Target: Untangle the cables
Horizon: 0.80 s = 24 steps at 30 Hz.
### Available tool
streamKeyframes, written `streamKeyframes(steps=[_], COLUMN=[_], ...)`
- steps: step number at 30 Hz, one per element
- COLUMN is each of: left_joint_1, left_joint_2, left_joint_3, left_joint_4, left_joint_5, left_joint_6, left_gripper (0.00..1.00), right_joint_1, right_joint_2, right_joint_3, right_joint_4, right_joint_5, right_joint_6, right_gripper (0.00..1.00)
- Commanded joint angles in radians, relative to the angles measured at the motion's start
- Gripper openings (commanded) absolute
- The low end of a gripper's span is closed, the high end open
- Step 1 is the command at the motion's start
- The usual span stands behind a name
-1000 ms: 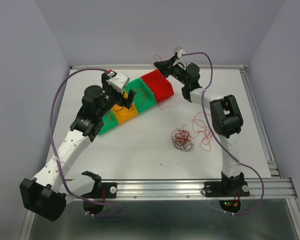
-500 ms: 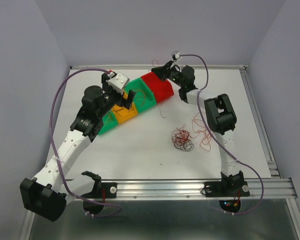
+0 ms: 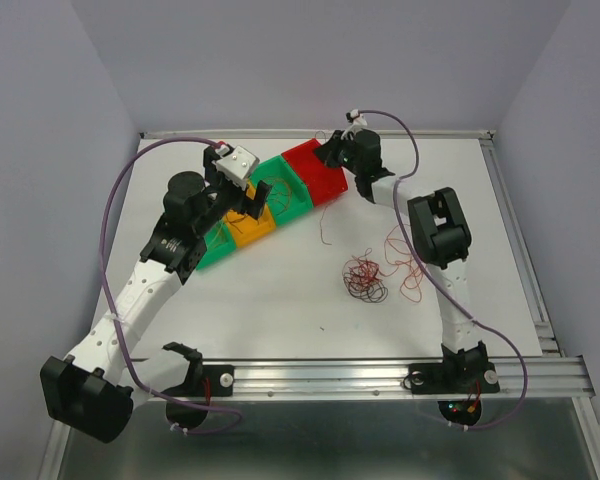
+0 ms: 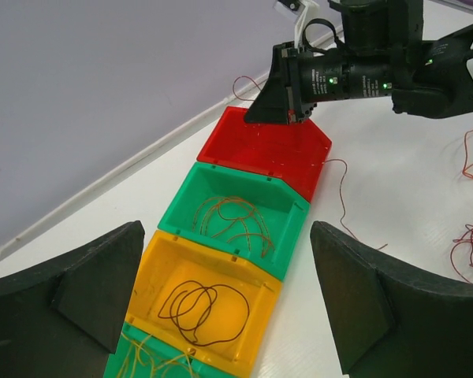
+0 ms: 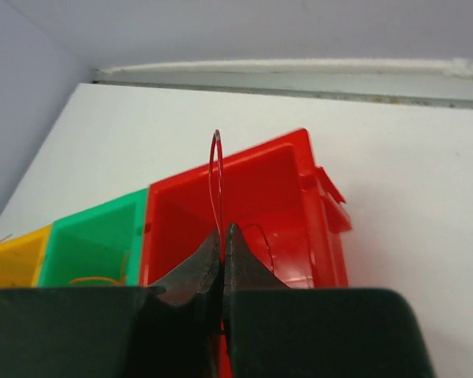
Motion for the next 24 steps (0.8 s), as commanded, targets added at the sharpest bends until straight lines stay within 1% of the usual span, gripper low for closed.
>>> streamKeyframes(steps=[1, 2, 4, 6, 8, 9, 10, 15, 17, 19, 21, 24], left_joint_1=[0.003, 0.003, 0.003, 0.003, 0.003, 0.005, 0.003, 0.003, 0.003, 0.003, 0.003, 0.003], left_joint_2=[-0.024, -0.024, -0.023, -0.023, -0.021, -0.02, -0.02, -0.017, -0.017, -0.015, -0.015, -0.013], left_joint_3=[-0.008, -0.008, -0.008, -0.008, -0.008, -0.008, -0.008, -0.007, -0.007, -0.007, -0.007, -0.005], left_joint_4=[0.05, 0.049, 0.049, 0.047, 0.047, 0.047, 0.046, 0.044, 0.043, 0.043, 0.041, 0.04], left_joint_5=[0.017, 0.02, 0.023, 0.026, 0.027, 0.029, 0.029, 0.034, 0.032, 0.035, 0.035, 0.04], left_joint_6=[0.01, 0.01, 0.008, 0.008, 0.008, 0.008, 0.01, 0.008, 0.008, 0.01, 0.01, 0.01], left_gripper=[0.99, 0.99, 0.99, 0.99, 0.99, 0.99, 0.99, 0.99, 0.99, 0.99, 0.99, 0.99], right_joint_1=[0.021, 0.032, 0.044, 0.05, 0.06, 0.063, 0.064, 0.092, 0.098, 0.104, 0.11, 0.113], right_joint_2=[0.037, 0.051, 0.084, 0.101, 0.098, 0.092, 0.082, -0.02, -0.049, -0.089, -0.115, -0.168], right_joint_3=[0.123, 0.14, 0.182, 0.236, 0.242, 0.237, 0.234, 0.216, 0.202, 0.178, 0.159, 0.115], right_joint_4=[-0.197, -0.248, -0.297, -0.354, -0.365, -0.365, -0.365, -0.374, -0.383, -0.389, -0.397, -0.406], right_joint_5=[0.159, 0.173, 0.204, 0.204, 0.208, 0.219, 0.231, 0.302, 0.303, 0.343, 0.383, 0.397], right_joint_6=[-0.029, -0.038, -0.062, -0.076, -0.098, -0.102, -0.108, -0.17, -0.187, -0.199, -0.21, -0.213], right_gripper=[0.01, 0.01, 0.01, 0.02, 0.13, 0.26, 0.28, 0.32, 0.38, 0.43, 0.45, 0.46])
